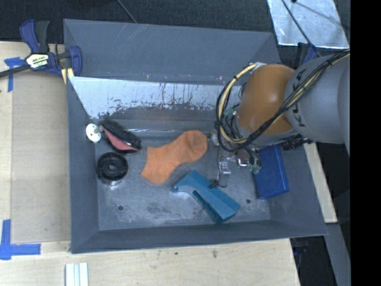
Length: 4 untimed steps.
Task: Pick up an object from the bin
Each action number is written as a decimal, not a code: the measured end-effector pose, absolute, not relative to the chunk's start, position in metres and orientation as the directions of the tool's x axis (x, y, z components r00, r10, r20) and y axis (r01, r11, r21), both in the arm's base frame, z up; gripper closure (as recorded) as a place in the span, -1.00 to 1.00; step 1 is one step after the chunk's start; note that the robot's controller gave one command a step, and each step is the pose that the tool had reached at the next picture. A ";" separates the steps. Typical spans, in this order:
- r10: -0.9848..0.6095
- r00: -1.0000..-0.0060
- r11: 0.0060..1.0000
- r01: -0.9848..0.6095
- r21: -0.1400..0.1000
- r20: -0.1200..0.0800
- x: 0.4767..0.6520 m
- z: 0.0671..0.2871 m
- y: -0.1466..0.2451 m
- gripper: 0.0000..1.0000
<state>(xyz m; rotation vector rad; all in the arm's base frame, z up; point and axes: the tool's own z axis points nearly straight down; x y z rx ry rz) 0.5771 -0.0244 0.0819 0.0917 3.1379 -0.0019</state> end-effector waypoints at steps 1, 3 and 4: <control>0.039 -0.999 0.999 0.039 -0.004 -0.016 0.592 0.078 0.000 -1.00; 0.180 -0.984 0.984 0.180 0.000 -0.005 0.619 0.083 0.045 -1.00; -0.116 -0.993 0.993 -0.116 0.000 -0.004 0.619 0.071 0.063 1.00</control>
Offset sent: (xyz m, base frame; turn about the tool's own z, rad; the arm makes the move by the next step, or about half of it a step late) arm 0.0269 0.0525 -0.0119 0.0159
